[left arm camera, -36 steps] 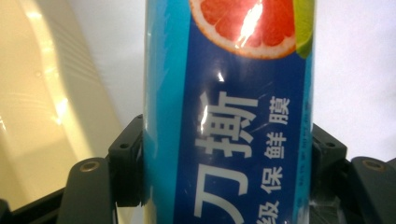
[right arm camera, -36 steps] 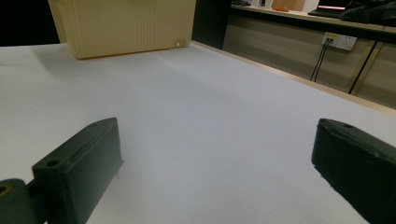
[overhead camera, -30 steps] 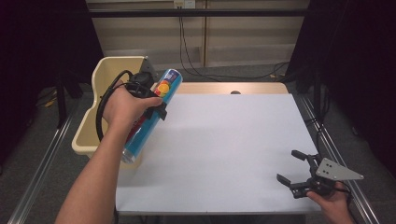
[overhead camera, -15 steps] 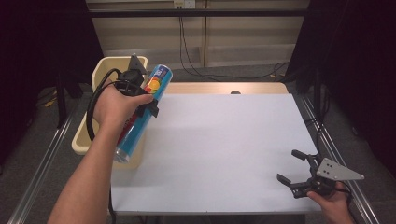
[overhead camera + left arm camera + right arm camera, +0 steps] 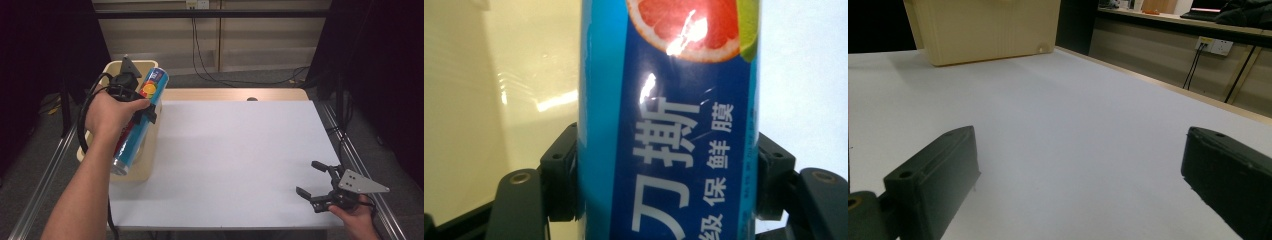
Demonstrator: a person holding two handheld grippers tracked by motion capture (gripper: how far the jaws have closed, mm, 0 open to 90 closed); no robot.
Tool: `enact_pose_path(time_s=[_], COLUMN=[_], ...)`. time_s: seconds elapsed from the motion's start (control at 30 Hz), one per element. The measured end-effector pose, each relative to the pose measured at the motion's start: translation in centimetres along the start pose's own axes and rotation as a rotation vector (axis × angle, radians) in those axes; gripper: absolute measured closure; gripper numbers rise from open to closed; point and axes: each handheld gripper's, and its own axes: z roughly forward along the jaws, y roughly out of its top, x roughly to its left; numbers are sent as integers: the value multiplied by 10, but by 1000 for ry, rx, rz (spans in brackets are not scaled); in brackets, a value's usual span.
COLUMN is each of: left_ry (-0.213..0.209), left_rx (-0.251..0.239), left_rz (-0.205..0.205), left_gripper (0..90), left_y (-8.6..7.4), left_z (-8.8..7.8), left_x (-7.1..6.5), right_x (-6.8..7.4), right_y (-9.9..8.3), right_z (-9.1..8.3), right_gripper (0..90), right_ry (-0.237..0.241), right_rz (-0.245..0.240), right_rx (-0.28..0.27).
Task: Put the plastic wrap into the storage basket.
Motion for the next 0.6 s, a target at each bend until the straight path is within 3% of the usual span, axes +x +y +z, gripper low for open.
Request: enact_pose_path(time_s=[0.6], left_ry=[33], left_rx=[-5], left_rz=[-69], left_gripper=[321], left_y=[-9], left_z=[0], left_x=[26], right_x=[0], right_y=[0], right_z=[0], right_gripper=[9], right_ry=[0], right_rz=[-3], right_rx=[3])
